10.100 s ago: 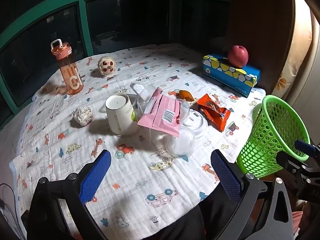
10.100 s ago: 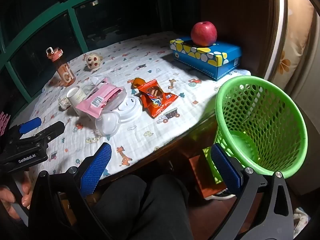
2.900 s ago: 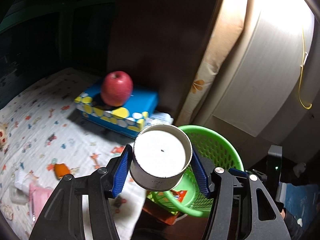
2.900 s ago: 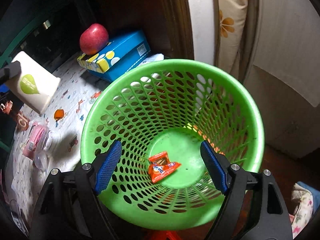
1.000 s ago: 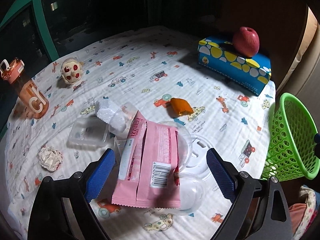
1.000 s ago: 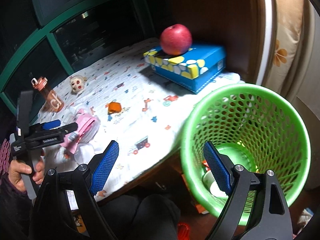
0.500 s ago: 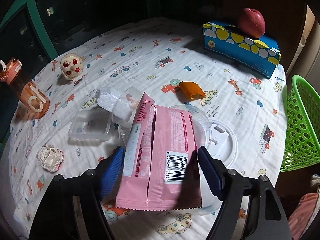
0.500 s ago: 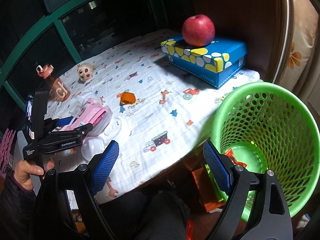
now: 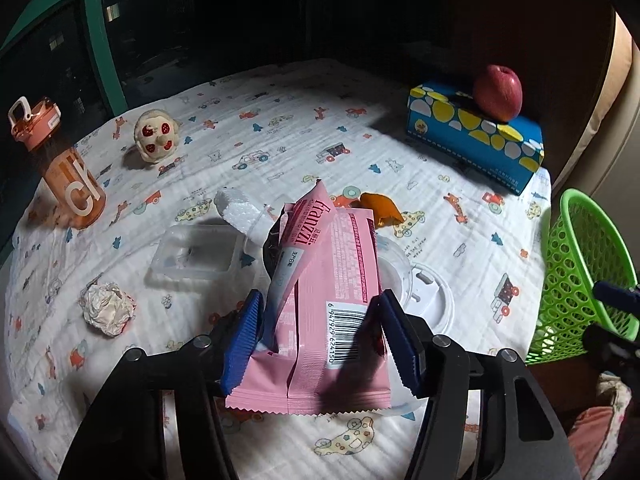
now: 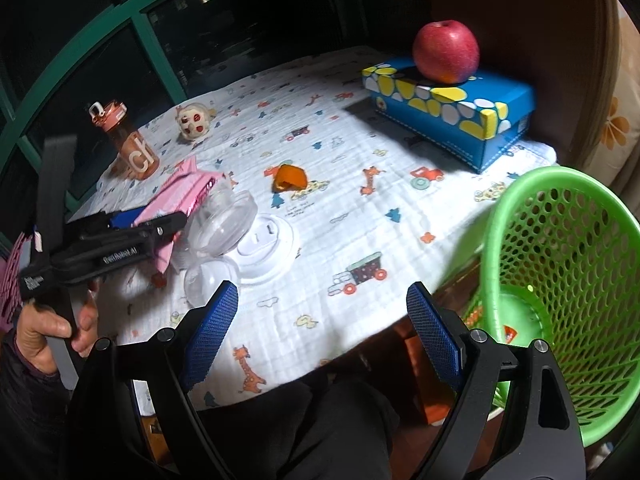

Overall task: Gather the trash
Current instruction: 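Grasp the clear plastic tray with the left tool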

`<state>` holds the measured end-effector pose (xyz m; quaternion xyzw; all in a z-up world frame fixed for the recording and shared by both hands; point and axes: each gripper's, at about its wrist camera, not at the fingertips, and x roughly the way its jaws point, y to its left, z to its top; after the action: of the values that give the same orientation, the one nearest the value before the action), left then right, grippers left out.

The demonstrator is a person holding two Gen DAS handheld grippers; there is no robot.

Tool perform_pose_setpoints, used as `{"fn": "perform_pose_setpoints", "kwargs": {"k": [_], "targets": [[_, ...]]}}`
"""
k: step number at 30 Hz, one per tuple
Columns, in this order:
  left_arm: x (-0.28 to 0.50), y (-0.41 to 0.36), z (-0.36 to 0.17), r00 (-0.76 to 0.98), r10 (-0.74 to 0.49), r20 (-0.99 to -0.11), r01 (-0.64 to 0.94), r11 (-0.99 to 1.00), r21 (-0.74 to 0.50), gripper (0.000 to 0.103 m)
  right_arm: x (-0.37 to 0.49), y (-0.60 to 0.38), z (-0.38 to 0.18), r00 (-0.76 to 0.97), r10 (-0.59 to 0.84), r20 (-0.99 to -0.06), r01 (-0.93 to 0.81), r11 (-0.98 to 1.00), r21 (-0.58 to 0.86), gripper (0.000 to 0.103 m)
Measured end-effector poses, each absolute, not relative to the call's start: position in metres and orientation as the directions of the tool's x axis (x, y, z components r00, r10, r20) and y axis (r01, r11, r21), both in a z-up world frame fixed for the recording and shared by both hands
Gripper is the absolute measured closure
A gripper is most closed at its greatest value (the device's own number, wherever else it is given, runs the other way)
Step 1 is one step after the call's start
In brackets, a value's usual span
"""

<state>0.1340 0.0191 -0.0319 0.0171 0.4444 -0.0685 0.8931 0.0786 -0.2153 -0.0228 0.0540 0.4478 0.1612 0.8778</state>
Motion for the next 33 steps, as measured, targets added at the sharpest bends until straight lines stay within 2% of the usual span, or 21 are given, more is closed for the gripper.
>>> {"fn": "perform_pose_setpoints", "kwargs": {"k": [1,2,7,14,22,24,33], "targets": [[0.133,0.023,-0.028,0.597,-0.122,-0.793,0.136,0.989,-0.049,0.060,0.079,-0.211,-0.024,0.542,0.336,-0.770,-0.243,0.940,0.239,0.017],[0.133,0.027,-0.024,0.595,-0.139,-0.791,0.135,0.988,-0.072,0.061,0.079,-0.206,-0.026,0.536,0.341,-0.772,-0.253,0.938,0.238,0.017],[0.127,0.042,-0.008,0.626,-0.157,-0.764,0.119,0.987,-0.106,0.061,0.081,-0.174,-0.036,0.503,0.366,-0.783,-0.308,0.922,0.234,0.018],[0.126,0.057,-0.010,0.616,-0.154,-0.773,0.089,0.988,-0.126,0.061,0.087,-0.155,-0.040,0.488,0.385,-0.784,-0.342,0.910,0.234,0.018],[0.121,0.077,-0.016,0.614,-0.165,-0.772,0.065,0.985,-0.159,0.049,0.106,-0.159,-0.034,0.482,0.401,-0.779,-0.356,0.902,0.244,0.018],[0.120,0.077,-0.021,0.604,-0.181,-0.776,0.080,0.983,-0.167,0.040,0.106,-0.158,-0.036,0.478,0.402,-0.781,-0.360,0.901,0.243,0.018],[0.127,0.065,-0.055,0.540,-0.241,-0.806,0.115,0.970,-0.213,0.039,0.098,-0.154,-0.053,0.439,0.401,-0.804,-0.357,0.899,0.254,0.018]]}}
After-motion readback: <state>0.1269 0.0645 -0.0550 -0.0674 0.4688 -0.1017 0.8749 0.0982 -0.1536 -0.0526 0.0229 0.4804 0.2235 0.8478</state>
